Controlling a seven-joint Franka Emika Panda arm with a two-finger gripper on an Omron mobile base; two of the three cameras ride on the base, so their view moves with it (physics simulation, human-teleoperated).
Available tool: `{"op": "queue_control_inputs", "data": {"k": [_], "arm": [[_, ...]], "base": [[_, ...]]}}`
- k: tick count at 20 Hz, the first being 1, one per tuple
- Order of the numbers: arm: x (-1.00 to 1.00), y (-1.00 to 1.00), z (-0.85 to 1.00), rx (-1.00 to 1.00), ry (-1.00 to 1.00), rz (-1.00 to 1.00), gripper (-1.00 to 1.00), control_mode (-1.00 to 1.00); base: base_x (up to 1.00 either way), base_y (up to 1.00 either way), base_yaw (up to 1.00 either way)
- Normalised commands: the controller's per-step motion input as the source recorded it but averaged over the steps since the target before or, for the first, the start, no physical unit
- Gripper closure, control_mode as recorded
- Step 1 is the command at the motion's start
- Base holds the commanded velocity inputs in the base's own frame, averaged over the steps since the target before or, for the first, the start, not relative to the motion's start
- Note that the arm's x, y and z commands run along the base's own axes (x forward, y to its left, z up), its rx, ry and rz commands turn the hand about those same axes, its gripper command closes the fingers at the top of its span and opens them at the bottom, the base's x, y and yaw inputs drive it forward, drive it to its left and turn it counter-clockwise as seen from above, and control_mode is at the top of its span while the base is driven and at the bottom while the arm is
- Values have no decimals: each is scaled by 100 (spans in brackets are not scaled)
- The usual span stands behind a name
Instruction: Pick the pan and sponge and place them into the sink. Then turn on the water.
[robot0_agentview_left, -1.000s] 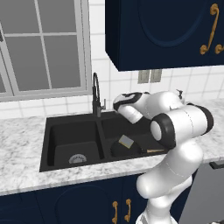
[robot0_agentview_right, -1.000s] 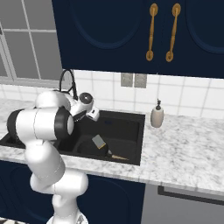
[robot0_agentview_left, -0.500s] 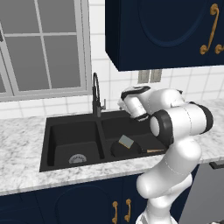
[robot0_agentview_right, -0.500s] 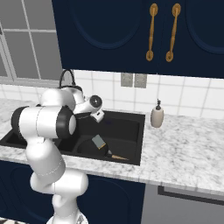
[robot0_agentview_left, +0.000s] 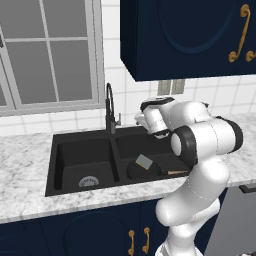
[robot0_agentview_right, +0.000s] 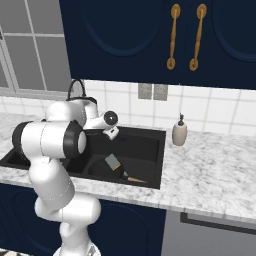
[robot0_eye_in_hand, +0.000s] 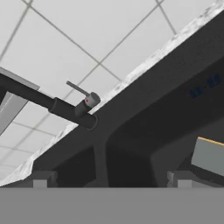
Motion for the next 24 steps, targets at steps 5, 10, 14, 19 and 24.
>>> {"op": "queue_control_inputs", "data": {"k": [5, 10, 14, 19, 24], "arm": [[18, 30, 12, 0, 0, 3, -100, -100], [24, 13, 5, 0, 5, 2, -100, -100], [44, 6, 0, 0, 2, 0, -100, -100], [23, 18, -1, 1, 0, 0, -100, -100], [16, 23, -3, 0, 0, 0, -100, -100]], "base": [[0, 0, 0], [0, 0, 0], [0, 0, 0], [0, 0, 0], [0, 0, 0]]}}
